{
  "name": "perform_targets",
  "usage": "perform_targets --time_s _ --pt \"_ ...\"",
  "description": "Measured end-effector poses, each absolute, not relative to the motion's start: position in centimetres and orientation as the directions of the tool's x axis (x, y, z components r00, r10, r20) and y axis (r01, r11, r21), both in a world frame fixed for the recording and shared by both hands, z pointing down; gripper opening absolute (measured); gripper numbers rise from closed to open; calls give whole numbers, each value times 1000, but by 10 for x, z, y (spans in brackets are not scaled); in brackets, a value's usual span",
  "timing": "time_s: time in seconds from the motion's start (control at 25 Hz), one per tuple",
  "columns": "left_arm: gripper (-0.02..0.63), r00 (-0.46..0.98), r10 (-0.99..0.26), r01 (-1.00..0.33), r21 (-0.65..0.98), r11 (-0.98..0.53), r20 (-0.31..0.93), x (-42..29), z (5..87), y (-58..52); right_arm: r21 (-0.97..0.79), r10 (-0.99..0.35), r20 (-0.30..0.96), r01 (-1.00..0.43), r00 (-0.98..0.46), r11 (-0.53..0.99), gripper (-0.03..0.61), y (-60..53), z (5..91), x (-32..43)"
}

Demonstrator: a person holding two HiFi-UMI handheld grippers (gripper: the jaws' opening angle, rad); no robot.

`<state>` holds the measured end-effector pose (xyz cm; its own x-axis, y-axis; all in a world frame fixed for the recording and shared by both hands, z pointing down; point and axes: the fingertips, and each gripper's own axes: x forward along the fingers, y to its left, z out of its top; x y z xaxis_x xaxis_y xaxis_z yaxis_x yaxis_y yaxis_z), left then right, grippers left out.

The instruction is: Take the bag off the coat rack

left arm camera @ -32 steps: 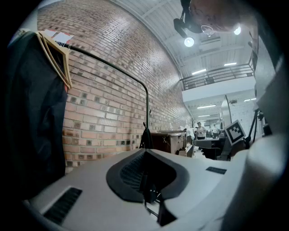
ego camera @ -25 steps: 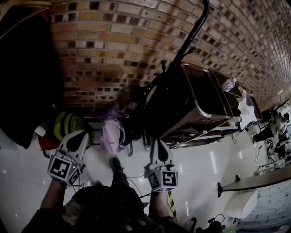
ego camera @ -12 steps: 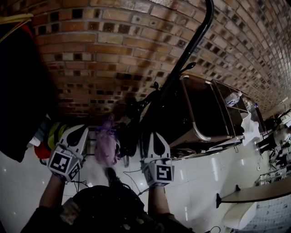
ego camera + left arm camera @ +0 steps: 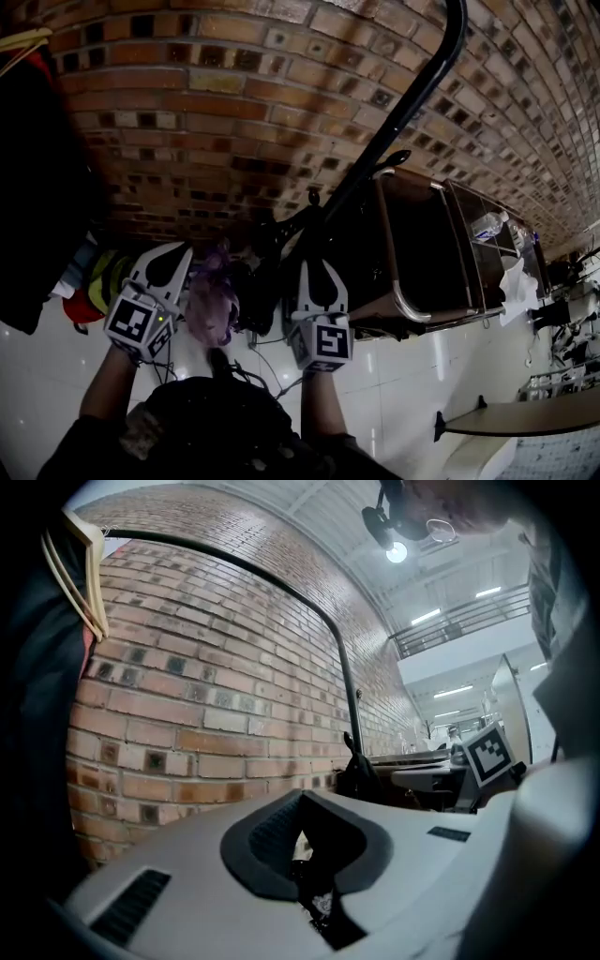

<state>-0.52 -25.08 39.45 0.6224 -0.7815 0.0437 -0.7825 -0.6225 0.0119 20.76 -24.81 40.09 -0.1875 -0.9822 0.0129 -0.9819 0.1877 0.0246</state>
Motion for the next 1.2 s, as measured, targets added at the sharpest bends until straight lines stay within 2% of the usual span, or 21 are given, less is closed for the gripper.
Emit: perform_targets --time_s 0.12,0.24,0.6,0.64,0.76,0.92,1.2 --pt "40 616 -786 -788 10 -616 46 3 395 -264 19 -978 30 -978 -207 208 127 -270 407 209" --pt "40 610 -791 -792 11 -610 49 10 396 -274 29 -976 36 -976 -215 216 147 -290 412 210" --pt "40 622 -781 -783 27 -622 61 33 404 -288 29 -958 83 -960 -276 279 149 -316 425 202" --pt "40 621 -781 -783 28 -621 62 33 405 -290 34 -959 82 -961 -272 275 146 -317 424 203" --pt "40 619 -783 -786 34 -618 68 34 408 -294 45 -963 80 -965 -256 260 81 -318 422 207" --pt "40 621 -780 -784 41 -620 77 36 411 -298 8 -951 64 -953 -303 304 56 -318 418 200" --pt "40 618 -781 -786 55 -616 85 33 415 -297 -67 -887 -91 -886 -452 458 29 -295 383 184"
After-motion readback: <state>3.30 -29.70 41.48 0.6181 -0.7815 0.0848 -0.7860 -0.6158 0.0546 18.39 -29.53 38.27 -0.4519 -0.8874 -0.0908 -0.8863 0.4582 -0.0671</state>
